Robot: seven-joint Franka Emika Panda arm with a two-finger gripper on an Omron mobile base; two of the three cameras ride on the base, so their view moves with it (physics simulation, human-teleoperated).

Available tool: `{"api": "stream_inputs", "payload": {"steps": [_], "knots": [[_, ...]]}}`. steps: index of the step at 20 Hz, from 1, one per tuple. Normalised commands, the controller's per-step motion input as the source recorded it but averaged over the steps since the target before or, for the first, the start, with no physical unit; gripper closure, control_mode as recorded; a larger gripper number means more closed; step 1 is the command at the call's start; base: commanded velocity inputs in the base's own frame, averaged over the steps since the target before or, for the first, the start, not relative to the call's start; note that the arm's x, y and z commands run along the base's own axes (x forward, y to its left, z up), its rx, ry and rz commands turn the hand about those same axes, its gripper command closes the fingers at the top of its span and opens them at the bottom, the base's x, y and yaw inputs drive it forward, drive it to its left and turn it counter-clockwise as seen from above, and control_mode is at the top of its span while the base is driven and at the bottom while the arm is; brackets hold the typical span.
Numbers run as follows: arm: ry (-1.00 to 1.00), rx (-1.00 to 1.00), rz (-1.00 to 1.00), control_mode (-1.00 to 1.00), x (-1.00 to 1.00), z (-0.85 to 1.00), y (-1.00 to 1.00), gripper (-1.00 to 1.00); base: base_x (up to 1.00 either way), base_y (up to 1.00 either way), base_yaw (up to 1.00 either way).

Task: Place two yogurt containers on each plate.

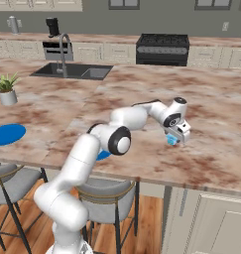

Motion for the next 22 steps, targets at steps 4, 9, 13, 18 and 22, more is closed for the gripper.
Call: {"api": "stream_inputs", "payload": {"steps": [4, 9, 13, 18, 22], "knots": [[0.00, 0.00, 0.00, -1.00, 0.00, -0.17, -0.01, -1.00, 0.00, 0.00, 0.00], [0.02, 0.00, 0.00, -1.00, 0.03, -0.21, 0.00, -1.00, 0.00, 0.00, 0.00], [0.02, 0.00, 0.00, -1.00, 0.01, -0.10, 0.03, 1.00, 0.00, 0.00, 0.00], [0.02, 0.00, -0.04, -1.00, -0.13, 0.18, 0.14, 1.00, 0.00, 0.00, 0.00], [0.19, 0.00, -0.12, -1.00, -0.31, 0.33, 0.46, 1.00, 0.00, 0.00, 0.00]]}}
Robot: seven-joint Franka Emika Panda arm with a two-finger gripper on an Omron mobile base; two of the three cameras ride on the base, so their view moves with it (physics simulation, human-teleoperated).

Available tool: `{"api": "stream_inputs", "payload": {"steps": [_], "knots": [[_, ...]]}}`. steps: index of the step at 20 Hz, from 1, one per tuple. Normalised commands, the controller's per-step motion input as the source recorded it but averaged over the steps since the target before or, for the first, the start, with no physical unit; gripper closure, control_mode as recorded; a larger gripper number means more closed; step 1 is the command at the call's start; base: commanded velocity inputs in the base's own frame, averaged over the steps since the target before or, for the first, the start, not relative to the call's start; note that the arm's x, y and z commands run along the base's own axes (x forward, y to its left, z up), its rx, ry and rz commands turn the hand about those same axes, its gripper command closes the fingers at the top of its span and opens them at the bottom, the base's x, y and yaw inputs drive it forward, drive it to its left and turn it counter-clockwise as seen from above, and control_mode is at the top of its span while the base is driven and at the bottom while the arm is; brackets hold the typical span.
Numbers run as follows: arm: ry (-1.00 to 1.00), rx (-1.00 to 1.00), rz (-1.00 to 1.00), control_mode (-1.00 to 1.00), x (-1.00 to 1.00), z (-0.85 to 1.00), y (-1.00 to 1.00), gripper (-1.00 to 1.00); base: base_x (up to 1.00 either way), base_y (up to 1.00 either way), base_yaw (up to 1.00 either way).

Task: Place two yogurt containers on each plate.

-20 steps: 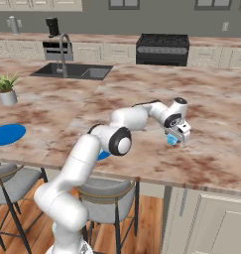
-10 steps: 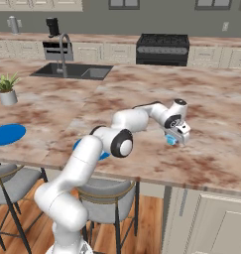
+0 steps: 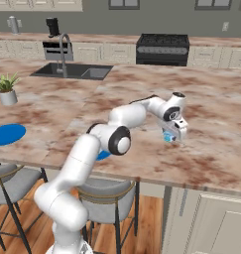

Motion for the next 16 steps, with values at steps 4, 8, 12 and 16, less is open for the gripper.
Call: {"api": "stream_inputs", "payload": {"steps": [4, 8, 12, 16], "knots": [[0.37, 0.00, -0.05, -1.00, -0.46, 0.25, 0.70, 1.00, 0.00, 0.00, 0.00], [0.27, 0.00, 0.00, -1.00, -0.47, 0.31, 0.79, 1.00, 0.00, 0.00, 0.00], [0.06, 0.00, -0.01, -1.00, -0.52, 0.24, 0.79, 1.00, 0.00, 0.00, 0.00], [0.02, 0.00, -0.02, -1.00, -0.47, 0.03, 0.74, 1.00, 0.00, 0.00, 0.00]]}}
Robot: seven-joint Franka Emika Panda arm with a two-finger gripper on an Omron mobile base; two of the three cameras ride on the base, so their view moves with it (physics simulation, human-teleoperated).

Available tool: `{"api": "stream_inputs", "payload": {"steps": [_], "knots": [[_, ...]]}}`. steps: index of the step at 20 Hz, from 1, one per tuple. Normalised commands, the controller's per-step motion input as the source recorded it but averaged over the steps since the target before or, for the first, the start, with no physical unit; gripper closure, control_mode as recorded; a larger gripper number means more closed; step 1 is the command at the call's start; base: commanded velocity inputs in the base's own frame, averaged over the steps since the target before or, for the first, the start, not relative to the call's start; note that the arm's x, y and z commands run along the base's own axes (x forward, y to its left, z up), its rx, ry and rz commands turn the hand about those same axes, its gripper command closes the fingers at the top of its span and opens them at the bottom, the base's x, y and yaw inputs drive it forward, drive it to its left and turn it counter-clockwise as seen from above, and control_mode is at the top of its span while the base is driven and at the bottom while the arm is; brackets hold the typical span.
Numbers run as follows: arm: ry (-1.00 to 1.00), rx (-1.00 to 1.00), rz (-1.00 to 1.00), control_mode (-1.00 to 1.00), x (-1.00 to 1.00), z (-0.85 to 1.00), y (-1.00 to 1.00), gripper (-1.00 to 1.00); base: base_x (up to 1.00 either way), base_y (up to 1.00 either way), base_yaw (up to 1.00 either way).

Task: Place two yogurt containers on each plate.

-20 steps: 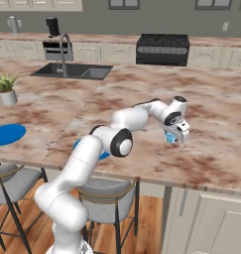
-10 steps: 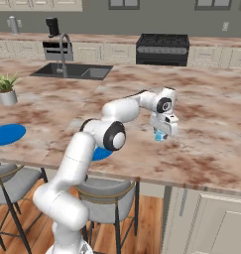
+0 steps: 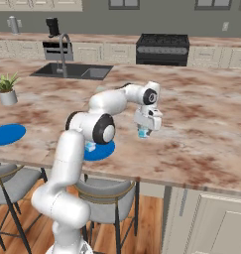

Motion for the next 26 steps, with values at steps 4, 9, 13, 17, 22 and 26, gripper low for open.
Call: {"api": "stream_inputs", "payload": {"steps": [4, 9, 13, 17, 22, 26], "knots": [[0.01, 0.00, 0.00, -1.00, -0.40, 0.00, 0.73, 1.00, 0.00, 0.00, 0.00], [-0.11, 0.00, -0.01, -1.00, -0.34, 0.00, 0.67, 1.00, 0.00, 0.00, 0.00], [-0.45, 0.00, -0.12, -1.00, -0.31, 0.00, 0.58, 1.00, 0.00, 0.00, 0.00], [-0.45, 0.00, -0.22, -1.00, -0.13, 0.00, 0.45, 1.00, 0.00, 0.00, 0.00], [-0.04, 0.00, -0.18, -1.00, 0.00, 0.00, 0.35, 1.00, 0.00, 0.00, 0.00], [0.08, -0.03, -0.11, -1.00, 0.00, 0.00, 0.30, 1.00, 0.00, 0.00, 0.00]]}}
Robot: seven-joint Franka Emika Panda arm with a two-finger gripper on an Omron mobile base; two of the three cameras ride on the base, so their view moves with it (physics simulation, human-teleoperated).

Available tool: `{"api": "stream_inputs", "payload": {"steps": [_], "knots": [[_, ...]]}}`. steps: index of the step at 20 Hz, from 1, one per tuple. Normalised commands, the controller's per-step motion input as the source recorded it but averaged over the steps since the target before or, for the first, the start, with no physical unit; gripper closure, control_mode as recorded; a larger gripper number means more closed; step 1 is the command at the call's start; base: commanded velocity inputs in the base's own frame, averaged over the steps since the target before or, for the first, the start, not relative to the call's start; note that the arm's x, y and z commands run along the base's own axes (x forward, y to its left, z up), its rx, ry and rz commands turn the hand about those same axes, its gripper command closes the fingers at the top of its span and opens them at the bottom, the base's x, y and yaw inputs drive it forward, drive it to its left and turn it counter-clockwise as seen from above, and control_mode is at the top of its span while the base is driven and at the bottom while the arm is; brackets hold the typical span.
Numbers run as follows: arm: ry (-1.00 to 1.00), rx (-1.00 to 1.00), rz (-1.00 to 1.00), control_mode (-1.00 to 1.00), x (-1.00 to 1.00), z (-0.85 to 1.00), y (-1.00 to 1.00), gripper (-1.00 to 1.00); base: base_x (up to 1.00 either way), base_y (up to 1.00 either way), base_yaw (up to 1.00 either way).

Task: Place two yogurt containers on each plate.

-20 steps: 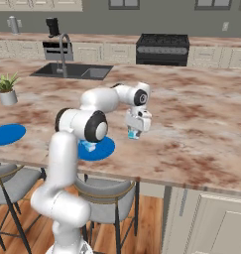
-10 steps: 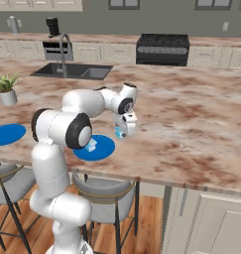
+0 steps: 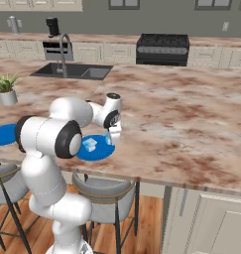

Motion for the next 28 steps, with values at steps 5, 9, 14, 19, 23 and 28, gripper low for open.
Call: {"api": "stream_inputs", "payload": {"steps": [5, 9, 14, 19, 23, 28], "knots": [[0.05, -0.05, -0.10, -1.00, 0.00, 0.00, 0.31, 1.00, 0.00, 0.00, 0.00], [0.12, -0.06, -0.08, -1.00, 0.01, -0.02, 0.26, 1.00, 0.00, 0.00, 0.00], [0.01, -0.01, -0.02, -1.00, 0.00, -0.13, 0.04, 1.00, 0.00, 0.00, 0.00], [-0.07, 0.00, 0.00, -1.00, 0.00, -0.15, 0.00, 1.00, 0.00, 0.00, 0.00], [0.00, 0.00, -0.03, -1.00, 0.00, -0.17, 0.00, 1.00, 0.00, 0.00, 0.00], [0.00, 0.00, -0.05, -1.00, 0.00, -0.15, 0.00, 1.00, 0.00, 0.00, 0.00]]}}
